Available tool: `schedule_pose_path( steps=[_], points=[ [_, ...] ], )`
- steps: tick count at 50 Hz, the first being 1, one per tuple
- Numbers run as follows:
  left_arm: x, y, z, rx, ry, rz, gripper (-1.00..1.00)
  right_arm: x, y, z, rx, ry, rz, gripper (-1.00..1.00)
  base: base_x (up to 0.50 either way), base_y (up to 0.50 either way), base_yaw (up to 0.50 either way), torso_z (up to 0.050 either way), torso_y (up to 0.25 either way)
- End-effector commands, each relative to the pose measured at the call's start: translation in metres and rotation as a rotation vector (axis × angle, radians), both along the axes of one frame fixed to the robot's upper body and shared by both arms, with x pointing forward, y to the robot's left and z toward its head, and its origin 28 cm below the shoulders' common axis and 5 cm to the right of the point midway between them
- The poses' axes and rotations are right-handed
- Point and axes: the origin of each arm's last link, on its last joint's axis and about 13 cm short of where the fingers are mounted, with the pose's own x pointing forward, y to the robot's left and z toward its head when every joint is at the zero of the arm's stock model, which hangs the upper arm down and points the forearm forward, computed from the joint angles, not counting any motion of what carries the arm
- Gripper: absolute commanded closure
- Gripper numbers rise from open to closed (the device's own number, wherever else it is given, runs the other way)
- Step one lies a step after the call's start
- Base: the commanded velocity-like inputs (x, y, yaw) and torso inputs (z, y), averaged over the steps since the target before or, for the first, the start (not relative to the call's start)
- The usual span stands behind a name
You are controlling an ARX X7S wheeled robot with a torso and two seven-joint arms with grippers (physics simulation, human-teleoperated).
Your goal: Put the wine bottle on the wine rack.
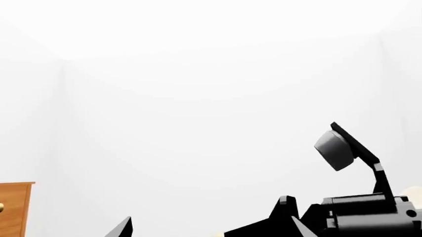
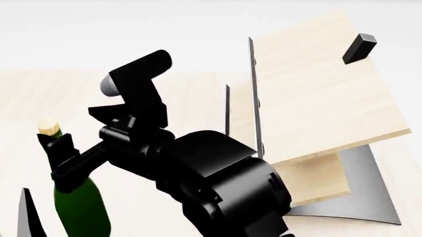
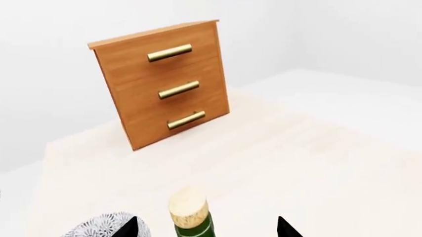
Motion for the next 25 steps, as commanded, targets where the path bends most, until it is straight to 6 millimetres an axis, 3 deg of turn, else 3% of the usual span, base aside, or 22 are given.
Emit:
schedule_pose_path(
  steps=[1, 18, 25],
  points=[
    [0.000, 0.000, 0.000, 0.000, 0.001, 0.000, -1.00, 0.003, 0.008, -0.007, 0.021, -0.011, 0.001, -1.00, 0.00, 0.00, 0.00, 0.000, 0.000],
    [0.000, 0.001, 0.000, -0.002, -0.002, 0.004, -1.00, 0.017, 0.017, -0.023, 0.021, -0.035, -0.027, -1.00, 0.00, 0.00, 0.00, 0.000, 0.000],
    [0.000, 0.001, 0.001, -0.002, -0.003, 0.006, -1.00, 0.012, 0.023, -0.027, 0.012, -0.045, -0.011, -1.00, 0.00, 0.00, 0.00, 0.000, 0.000]
  ],
)
